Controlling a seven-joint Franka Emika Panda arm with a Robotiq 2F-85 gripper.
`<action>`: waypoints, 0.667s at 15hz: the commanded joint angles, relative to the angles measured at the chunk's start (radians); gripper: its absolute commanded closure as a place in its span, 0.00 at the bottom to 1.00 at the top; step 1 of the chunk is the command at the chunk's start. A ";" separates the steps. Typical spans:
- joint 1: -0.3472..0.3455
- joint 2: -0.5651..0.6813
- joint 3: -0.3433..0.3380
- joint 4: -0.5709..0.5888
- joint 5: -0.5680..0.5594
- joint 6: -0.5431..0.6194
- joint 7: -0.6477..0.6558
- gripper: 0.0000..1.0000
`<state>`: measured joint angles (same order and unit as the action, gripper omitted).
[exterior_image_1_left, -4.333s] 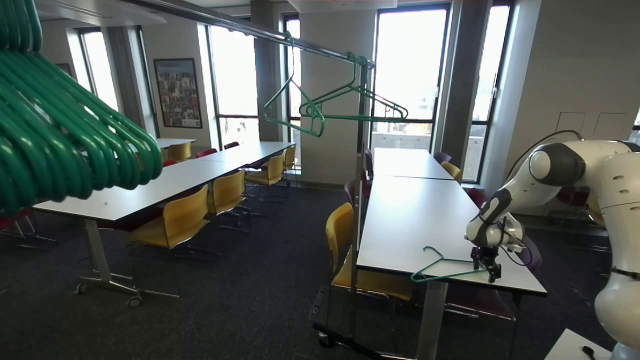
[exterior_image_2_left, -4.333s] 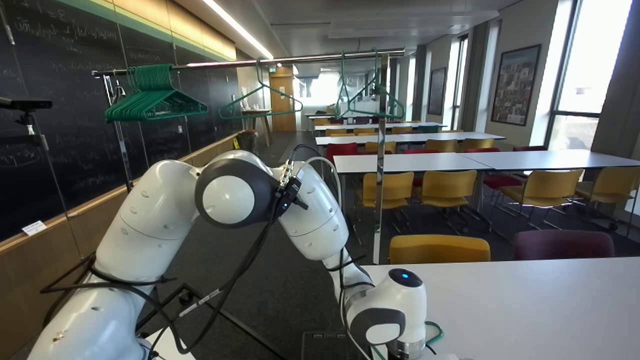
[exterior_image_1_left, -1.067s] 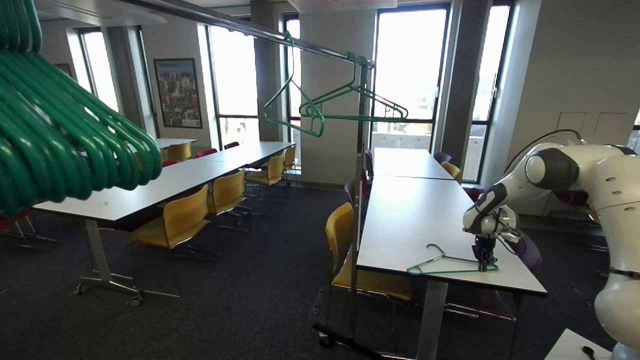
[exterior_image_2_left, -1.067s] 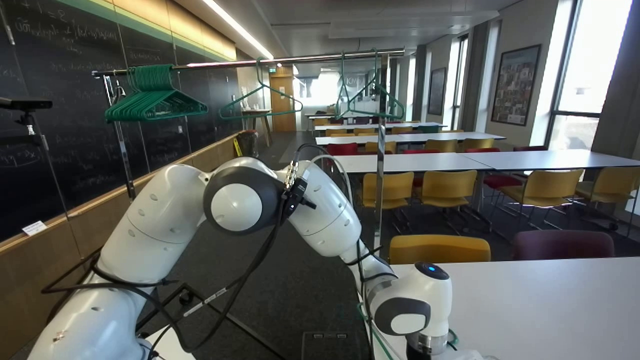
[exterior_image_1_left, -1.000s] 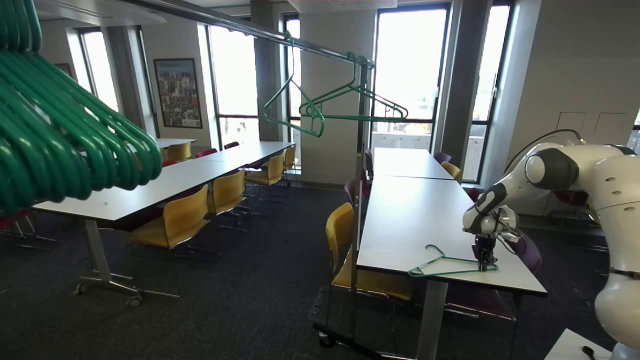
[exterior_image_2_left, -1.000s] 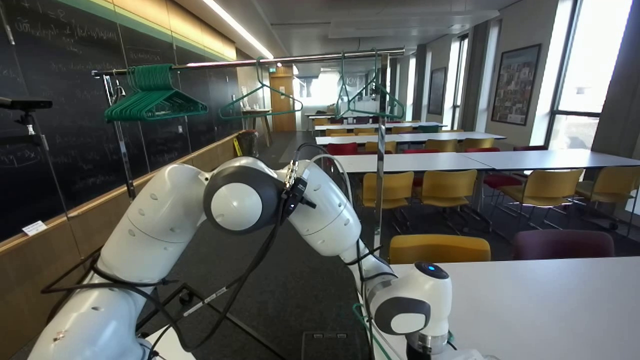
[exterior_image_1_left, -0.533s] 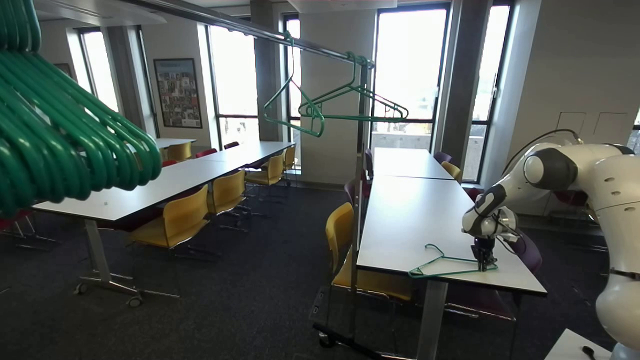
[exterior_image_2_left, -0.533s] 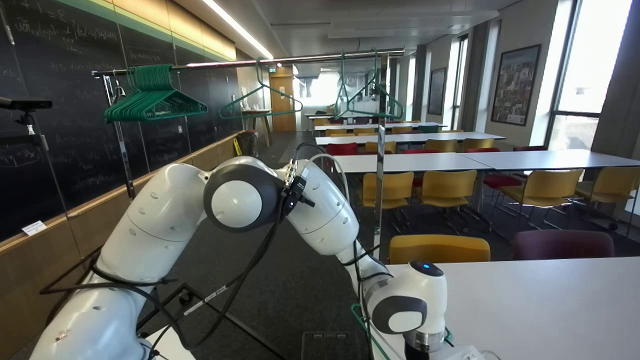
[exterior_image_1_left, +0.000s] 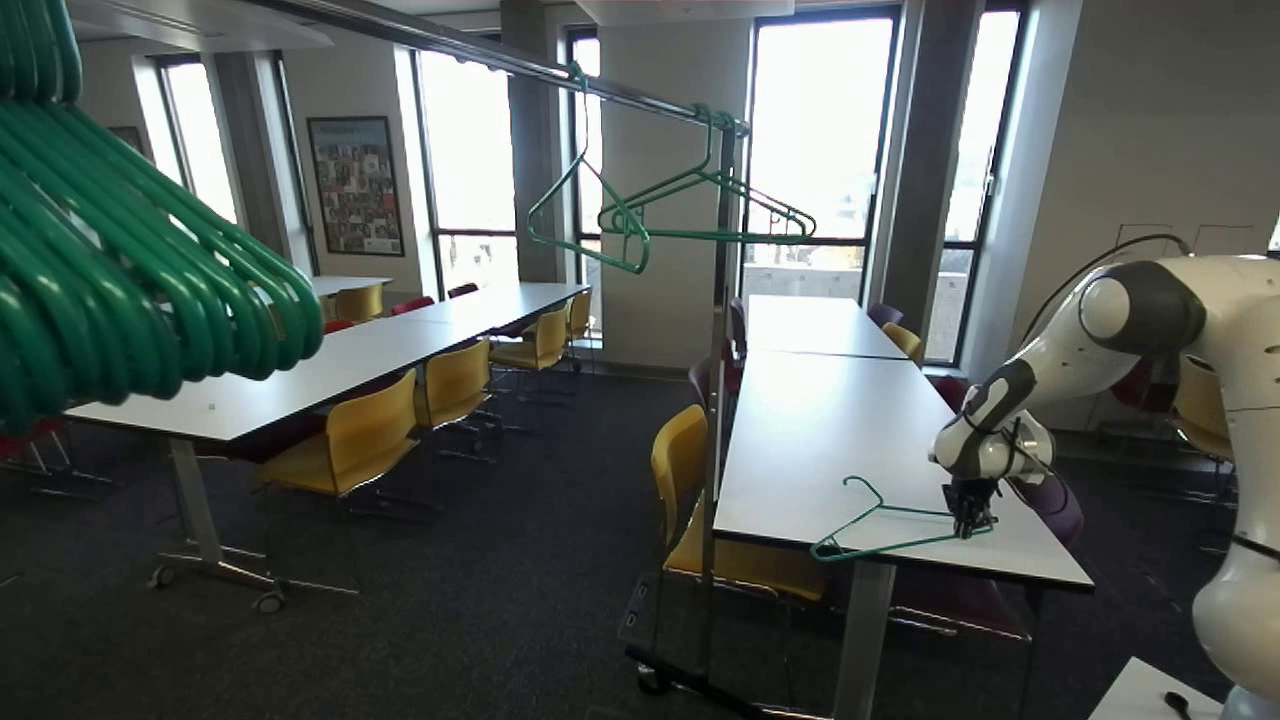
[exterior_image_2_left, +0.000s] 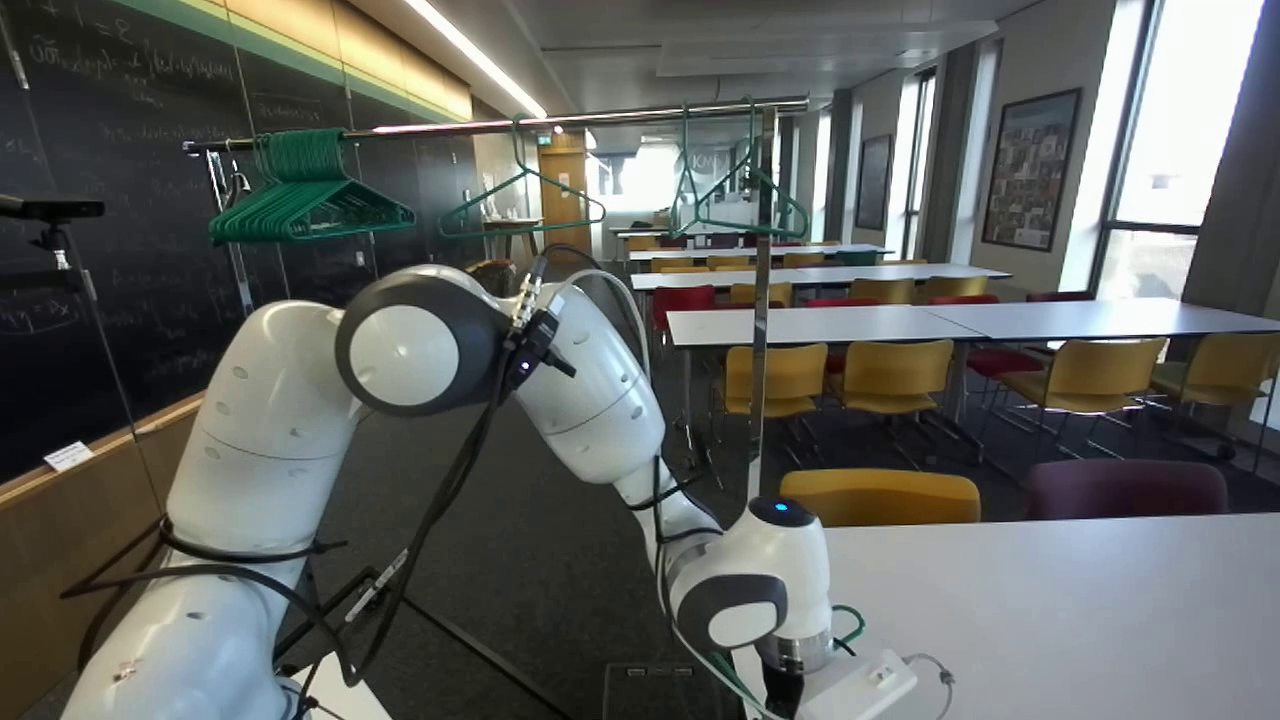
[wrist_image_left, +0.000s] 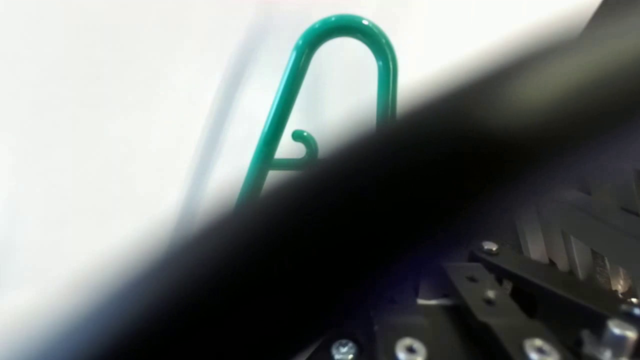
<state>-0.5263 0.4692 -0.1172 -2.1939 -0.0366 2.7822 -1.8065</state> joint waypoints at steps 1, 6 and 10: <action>-0.012 -0.196 0.042 -0.169 0.035 0.032 -0.044 0.98; 0.059 -0.357 0.033 -0.281 0.075 0.075 -0.005 0.98; 0.089 -0.464 0.043 -0.399 0.071 0.267 0.048 0.98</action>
<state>-0.4540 0.1274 -0.0779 -2.4647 0.0352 2.9208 -1.7952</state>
